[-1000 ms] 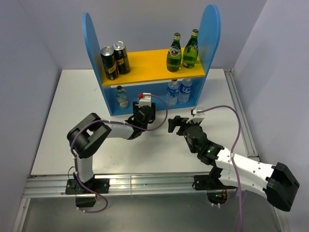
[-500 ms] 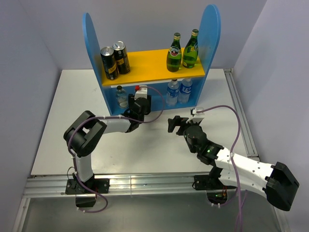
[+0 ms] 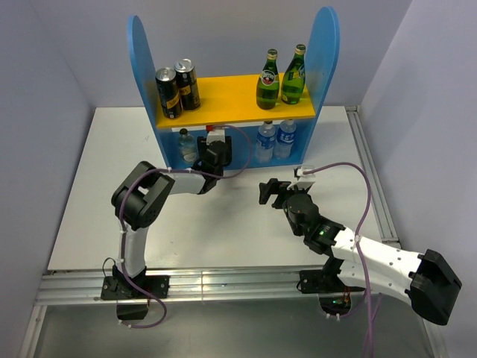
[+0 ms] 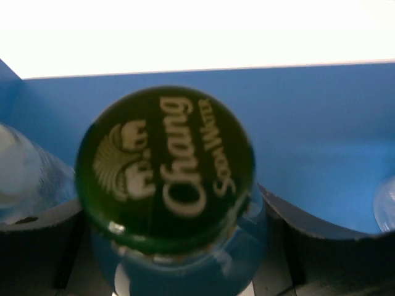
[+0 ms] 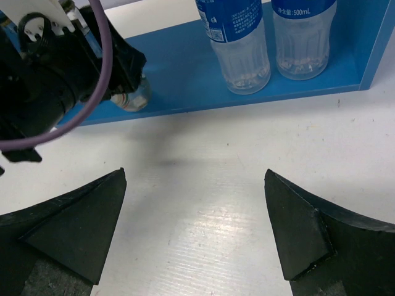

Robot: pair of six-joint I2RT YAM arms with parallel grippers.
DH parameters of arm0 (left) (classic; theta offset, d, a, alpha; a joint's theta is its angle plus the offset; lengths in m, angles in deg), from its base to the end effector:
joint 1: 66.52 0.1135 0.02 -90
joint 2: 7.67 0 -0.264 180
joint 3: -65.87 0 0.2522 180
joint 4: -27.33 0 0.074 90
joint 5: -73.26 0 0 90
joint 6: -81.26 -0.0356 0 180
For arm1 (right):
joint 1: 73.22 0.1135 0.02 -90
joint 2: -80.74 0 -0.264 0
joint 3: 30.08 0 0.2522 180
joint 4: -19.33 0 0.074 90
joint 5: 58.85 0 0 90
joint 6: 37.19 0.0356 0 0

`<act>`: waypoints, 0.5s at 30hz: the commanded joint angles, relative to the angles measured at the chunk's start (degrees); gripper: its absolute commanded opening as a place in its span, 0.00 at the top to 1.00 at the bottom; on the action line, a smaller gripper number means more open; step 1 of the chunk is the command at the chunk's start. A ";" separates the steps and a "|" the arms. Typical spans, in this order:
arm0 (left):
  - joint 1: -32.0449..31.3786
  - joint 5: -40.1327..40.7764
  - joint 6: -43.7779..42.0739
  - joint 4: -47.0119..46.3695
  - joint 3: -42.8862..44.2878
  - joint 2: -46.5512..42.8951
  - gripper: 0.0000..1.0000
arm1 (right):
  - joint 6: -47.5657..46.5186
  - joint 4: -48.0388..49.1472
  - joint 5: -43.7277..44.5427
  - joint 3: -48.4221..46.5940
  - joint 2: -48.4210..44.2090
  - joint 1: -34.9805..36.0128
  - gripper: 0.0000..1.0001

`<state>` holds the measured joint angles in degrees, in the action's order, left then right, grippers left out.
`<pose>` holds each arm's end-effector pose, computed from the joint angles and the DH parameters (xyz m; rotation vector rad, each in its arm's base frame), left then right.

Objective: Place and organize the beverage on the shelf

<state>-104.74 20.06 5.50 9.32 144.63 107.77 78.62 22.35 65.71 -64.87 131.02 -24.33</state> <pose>0.3532 -0.2510 0.1684 -0.0459 1.8296 -0.0334 0.1436 0.1338 0.2269 0.0767 1.7659 0.4114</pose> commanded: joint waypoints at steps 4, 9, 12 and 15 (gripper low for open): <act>3.32 -0.15 0.00 -7.16 3.30 0.49 0.46 | -0.84 2.47 0.94 -1.64 0.43 0.25 0.00; 3.85 1.44 0.00 -8.92 3.30 1.28 0.44 | -0.93 2.56 0.85 -1.64 0.34 0.25 0.00; 3.94 1.00 0.09 -9.45 2.77 1.19 0.24 | -0.84 2.56 0.94 -1.46 0.34 0.34 0.00; 4.03 0.12 0.70 -8.40 2.77 0.84 0.01 | -0.93 2.65 0.85 -1.55 0.61 0.33 0.00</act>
<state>-101.50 19.76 5.55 5.43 145.26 109.45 78.44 22.74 65.74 -64.90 131.24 -24.33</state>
